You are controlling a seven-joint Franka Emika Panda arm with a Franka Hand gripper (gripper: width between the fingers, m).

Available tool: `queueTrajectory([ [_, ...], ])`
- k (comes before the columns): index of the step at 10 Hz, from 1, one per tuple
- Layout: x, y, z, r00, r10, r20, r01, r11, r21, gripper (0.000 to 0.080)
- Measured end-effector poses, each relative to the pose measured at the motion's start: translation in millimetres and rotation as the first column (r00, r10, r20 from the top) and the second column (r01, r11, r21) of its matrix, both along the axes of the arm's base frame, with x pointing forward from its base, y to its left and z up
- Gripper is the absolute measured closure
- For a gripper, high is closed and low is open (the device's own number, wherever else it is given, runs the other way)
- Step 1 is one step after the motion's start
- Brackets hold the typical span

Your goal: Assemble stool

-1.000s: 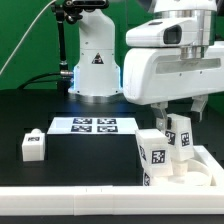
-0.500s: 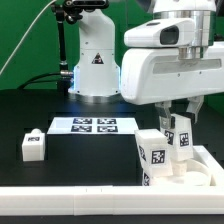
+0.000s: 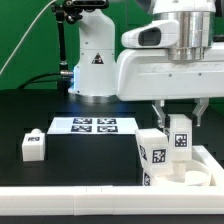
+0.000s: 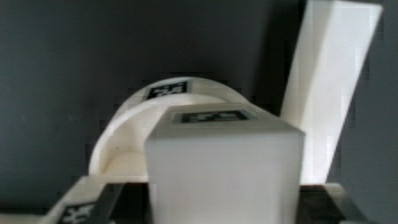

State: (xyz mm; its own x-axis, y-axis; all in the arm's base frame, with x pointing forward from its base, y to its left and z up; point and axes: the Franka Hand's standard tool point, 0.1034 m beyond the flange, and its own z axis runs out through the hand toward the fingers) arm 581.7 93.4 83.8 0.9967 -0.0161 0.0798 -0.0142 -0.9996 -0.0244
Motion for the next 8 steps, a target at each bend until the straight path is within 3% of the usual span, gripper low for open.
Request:
queueTrajectory([
  [3,-0.1,1.3,-0.3,0.940,-0.340,-0.013,0.340,0.939,0.040,0.0462],
  [6,0.0,2.0,-0.1,0.776,-0.629,-0.053,0.631,0.772,0.081,0.0462],
  [8,0.1,2.8,0.0,0.716,-0.695,-0.064,0.698,0.711,0.086,0.0462],
])
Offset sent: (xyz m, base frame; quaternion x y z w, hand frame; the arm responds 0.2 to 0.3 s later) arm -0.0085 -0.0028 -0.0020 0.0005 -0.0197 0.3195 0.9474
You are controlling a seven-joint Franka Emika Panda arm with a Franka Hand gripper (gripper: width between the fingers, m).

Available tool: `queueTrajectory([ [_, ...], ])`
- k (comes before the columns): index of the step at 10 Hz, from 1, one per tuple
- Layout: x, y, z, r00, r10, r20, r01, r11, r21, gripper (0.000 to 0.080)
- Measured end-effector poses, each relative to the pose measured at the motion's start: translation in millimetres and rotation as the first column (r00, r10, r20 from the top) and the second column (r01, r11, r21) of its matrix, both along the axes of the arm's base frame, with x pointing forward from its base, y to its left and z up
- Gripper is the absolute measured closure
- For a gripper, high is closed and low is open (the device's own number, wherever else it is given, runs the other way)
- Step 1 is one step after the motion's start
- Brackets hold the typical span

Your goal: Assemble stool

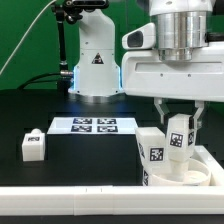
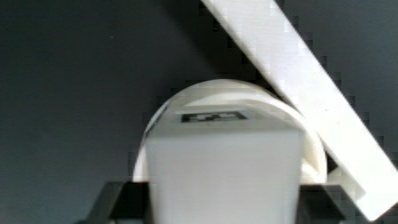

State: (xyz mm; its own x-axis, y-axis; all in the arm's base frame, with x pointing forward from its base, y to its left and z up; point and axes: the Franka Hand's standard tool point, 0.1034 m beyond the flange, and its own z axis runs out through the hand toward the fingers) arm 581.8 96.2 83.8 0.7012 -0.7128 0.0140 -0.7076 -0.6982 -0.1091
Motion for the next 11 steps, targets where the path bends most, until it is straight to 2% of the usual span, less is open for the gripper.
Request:
queueTrajectory([
  [4,0.0,2.1,0.2,0.970,-0.241,-0.020,0.241,0.970,0.036,0.0462],
  [7,0.3,4.0,0.3,0.903,-0.428,-0.043,0.430,0.900,0.067,0.0462],
  [11,1.3,10.1,-0.8,0.655,-0.753,-0.067,0.752,0.640,0.156,0.0462],
])
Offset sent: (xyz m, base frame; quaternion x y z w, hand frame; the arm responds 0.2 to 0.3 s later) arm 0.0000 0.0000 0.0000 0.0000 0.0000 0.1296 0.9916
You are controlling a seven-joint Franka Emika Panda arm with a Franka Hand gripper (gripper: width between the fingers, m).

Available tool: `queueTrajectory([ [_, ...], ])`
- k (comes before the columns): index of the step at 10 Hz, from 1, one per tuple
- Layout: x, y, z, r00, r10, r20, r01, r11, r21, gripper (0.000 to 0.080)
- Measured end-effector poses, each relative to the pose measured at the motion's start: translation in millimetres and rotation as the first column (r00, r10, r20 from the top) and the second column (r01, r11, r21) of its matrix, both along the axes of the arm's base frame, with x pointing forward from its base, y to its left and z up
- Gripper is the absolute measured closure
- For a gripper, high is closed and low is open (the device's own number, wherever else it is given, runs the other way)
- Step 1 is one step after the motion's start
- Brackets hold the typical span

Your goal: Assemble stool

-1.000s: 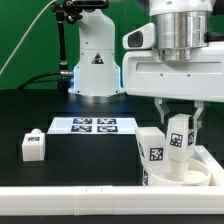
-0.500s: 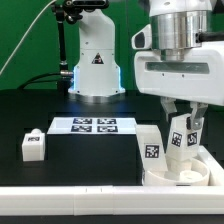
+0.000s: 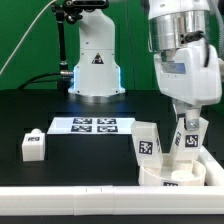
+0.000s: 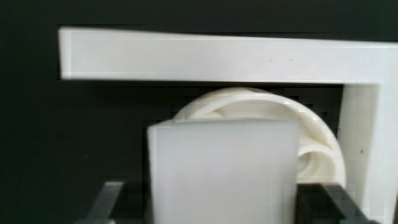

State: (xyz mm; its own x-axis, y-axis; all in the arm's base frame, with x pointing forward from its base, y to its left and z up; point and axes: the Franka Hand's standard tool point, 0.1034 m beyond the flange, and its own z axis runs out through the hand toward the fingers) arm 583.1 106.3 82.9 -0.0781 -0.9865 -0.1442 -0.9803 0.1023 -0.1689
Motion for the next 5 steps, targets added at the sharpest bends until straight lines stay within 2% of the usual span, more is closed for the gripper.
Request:
queueTrajectory([
  [2,0.1,0.0,0.5,0.986,-0.168,-0.014,0.168,0.984,0.057,0.0462],
  [5,0.8,1.5,1.2,0.925,-0.377,-0.054,0.381,0.918,0.113,0.0462],
])
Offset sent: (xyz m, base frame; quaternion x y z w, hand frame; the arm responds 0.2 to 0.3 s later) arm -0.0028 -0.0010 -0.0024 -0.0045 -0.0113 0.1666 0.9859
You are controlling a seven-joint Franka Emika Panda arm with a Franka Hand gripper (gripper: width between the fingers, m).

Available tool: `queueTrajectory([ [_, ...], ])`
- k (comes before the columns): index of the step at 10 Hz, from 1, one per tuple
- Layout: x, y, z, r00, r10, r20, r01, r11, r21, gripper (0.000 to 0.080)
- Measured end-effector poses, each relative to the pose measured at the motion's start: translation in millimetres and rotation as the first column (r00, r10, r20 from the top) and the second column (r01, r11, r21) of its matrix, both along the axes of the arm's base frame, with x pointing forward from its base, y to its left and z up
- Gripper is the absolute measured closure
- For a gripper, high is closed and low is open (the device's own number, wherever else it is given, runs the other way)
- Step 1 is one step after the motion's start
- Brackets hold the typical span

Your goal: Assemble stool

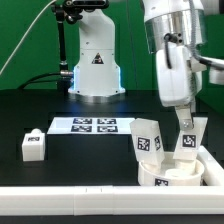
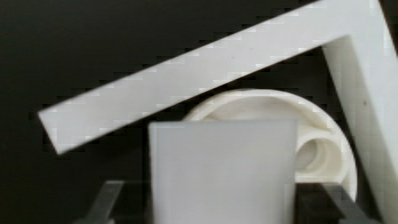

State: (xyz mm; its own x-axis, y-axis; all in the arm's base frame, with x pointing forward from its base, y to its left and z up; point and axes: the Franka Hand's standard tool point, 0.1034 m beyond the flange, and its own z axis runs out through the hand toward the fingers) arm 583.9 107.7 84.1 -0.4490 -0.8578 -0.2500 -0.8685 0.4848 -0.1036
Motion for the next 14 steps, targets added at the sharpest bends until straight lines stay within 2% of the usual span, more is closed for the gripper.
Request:
queueTrajectory([
  [1,0.1,0.0,0.1,1.000,-0.027,-0.005,0.027,1.000,0.008,0.0462],
  [2,0.0,0.6,-0.1,0.998,-0.060,-0.010,0.060,0.998,0.017,0.0388],
  [3,-0.2,0.7,-0.4,0.998,-0.057,-0.010,0.057,0.998,0.016,0.0388],
  [4,-0.1,0.9,-0.1,0.999,-0.050,-0.010,0.050,0.999,0.015,0.0227],
  [5,0.6,5.1,5.0,1.000,-0.016,-0.021,0.017,1.000,0.027,0.0227],
  [6,2.9,8.8,13.4,1.000,-0.010,-0.021,0.011,0.999,0.041,0.0168],
  [7,4.7,9.9,18.6,1.000,-0.001,-0.012,0.002,0.999,0.044,0.0153],
  [11,3.7,9.4,16.2,0.952,0.303,0.041,-0.301,0.953,-0.032,0.0151],
  [13,2.6,12.3,15.4,0.844,0.534,0.043,-0.528,0.843,-0.107,0.0151],
  [14,3.2,12.6,15.9,0.793,0.608,0.046,-0.599,0.790,-0.131,0.0151],
])
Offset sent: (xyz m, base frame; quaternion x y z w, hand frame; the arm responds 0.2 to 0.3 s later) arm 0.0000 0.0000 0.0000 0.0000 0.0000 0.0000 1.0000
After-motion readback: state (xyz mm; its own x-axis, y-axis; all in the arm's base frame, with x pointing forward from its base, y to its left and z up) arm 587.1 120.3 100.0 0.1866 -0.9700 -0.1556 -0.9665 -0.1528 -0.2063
